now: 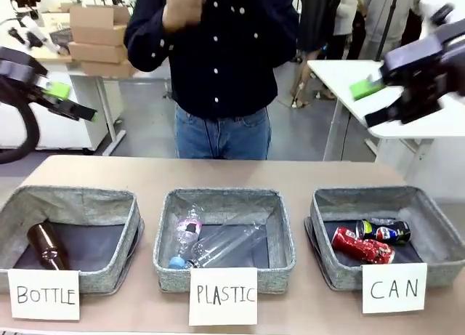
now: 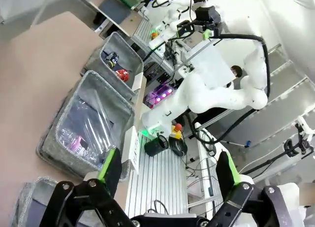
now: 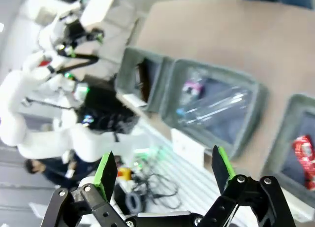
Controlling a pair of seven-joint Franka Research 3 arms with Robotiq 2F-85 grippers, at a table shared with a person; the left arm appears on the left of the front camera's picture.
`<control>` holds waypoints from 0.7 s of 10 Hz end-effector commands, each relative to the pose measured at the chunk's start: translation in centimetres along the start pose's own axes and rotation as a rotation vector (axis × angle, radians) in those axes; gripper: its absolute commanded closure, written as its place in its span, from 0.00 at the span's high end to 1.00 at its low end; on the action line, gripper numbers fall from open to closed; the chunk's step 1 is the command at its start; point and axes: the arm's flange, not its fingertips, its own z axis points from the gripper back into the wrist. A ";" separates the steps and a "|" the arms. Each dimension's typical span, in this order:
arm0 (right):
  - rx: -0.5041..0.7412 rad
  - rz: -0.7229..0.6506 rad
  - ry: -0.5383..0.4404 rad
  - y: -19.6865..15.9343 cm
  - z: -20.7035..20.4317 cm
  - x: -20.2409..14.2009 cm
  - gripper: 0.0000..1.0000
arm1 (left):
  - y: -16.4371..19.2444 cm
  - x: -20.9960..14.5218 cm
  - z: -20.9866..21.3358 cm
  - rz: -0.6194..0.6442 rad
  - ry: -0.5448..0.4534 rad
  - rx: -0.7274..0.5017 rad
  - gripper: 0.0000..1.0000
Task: Sort the can waste into the basket.
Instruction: Pick up the can waste from the table and place it in the right Fabric basket.
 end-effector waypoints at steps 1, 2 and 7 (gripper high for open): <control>0.214 -0.224 0.060 -3.3 -0.4 2.0 1.00 | -0.6 0.1 0.1 0.017 0.022 0.021 1.00; 0.216 -0.278 0.042 -5.4 0.7 2.8 1.00 | -0.6 0.1 0.1 0.017 0.022 0.021 1.00; 0.100 -0.080 0.036 -1.0 -1.4 0.4 1.00 | -0.6 0.1 0.1 0.017 0.022 0.021 1.00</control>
